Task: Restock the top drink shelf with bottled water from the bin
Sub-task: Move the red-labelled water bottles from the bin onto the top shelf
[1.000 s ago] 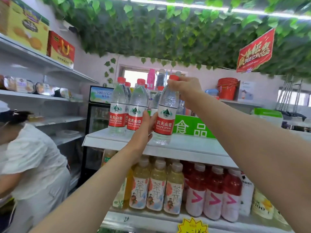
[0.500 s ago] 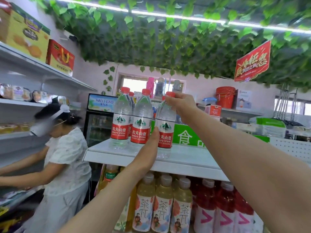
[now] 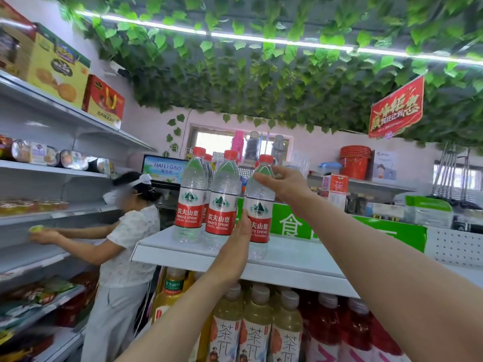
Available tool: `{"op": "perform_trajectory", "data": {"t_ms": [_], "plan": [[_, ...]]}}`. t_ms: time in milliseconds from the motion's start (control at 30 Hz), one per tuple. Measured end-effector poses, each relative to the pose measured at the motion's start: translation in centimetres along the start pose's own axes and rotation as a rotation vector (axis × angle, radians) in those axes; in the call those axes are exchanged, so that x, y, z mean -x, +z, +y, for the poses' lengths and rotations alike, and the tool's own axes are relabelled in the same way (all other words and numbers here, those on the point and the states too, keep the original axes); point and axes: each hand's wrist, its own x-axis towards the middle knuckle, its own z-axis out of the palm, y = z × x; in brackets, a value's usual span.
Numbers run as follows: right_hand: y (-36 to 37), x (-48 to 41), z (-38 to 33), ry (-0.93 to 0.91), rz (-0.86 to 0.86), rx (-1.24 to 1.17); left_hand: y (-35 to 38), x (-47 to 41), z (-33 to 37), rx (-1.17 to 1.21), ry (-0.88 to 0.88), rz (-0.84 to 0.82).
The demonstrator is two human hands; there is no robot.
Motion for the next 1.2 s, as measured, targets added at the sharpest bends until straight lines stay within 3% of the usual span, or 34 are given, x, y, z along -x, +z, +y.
{"op": "perform_trajectory", "data": {"t_ms": [333, 633, 833, 1200], "plan": [[0.4, -0.5, 0.2, -0.016, 0.03, 0.045, 0.0, -0.8, -2.1, -0.106, 0.052, -0.088], [-0.4, 1.1, -0.3, -0.029, -0.004, 0.156, 0.6, -0.3, -1.9, -0.183, 0.085, -0.036], [-4.7, 5.1, -0.8, -0.04, -0.03, 0.323, 1.4, 2.1, 0.3, -0.217, 0.041, 0.055], [-12.5, 16.8, -1.4, -0.088, -0.189, 0.696, 4.0, 11.1, 5.0, -0.638, -0.007, 0.261]]}}
